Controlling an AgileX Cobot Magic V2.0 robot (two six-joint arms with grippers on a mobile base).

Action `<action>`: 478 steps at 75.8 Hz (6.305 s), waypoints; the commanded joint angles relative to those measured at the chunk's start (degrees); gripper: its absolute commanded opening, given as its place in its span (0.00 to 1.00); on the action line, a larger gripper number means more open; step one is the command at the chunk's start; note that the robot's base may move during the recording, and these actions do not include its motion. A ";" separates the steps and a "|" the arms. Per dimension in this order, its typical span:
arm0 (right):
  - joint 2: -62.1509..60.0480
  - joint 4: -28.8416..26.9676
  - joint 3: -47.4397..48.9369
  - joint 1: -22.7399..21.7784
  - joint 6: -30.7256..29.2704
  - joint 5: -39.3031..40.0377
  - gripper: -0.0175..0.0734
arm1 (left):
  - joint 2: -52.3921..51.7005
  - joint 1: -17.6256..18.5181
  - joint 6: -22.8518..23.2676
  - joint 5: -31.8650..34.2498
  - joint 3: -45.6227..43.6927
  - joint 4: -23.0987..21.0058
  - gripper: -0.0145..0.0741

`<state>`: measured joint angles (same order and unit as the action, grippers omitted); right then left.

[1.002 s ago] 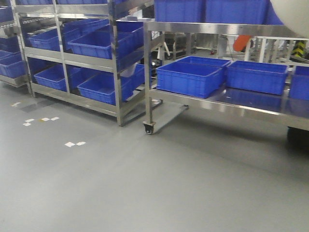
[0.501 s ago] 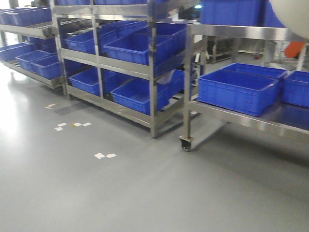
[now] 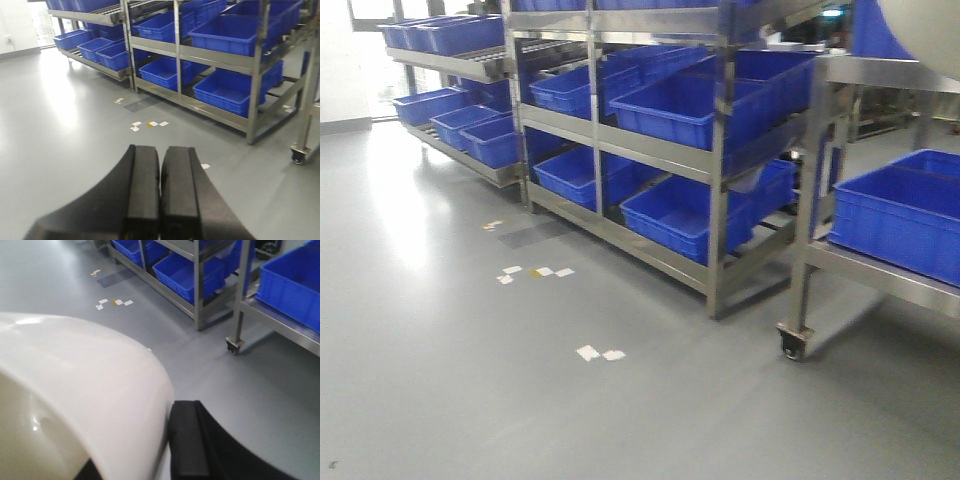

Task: Move white bin to right shelf second layer
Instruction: 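Drive along the yellow floor line past the blue bin racks, then drive toward the windows and turn toward the roller shelf rack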

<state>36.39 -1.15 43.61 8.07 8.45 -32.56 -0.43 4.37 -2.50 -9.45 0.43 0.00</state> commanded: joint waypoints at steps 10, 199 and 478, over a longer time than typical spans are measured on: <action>-0.04 0.19 1.70 -0.39 -0.38 5.70 0.25 | -0.80 0.15 0.30 5.01 2.11 0.00 0.26; -0.04 0.19 1.70 -0.39 -0.38 5.70 0.25 | -0.80 0.15 0.30 5.01 2.11 0.00 0.26; -0.04 0.19 1.70 -0.39 -0.38 5.70 0.25 | -0.80 0.15 0.30 5.01 2.11 0.00 0.26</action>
<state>36.39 -1.15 43.61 8.07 8.45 -32.66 -0.43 4.37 -2.50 -9.45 0.43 0.00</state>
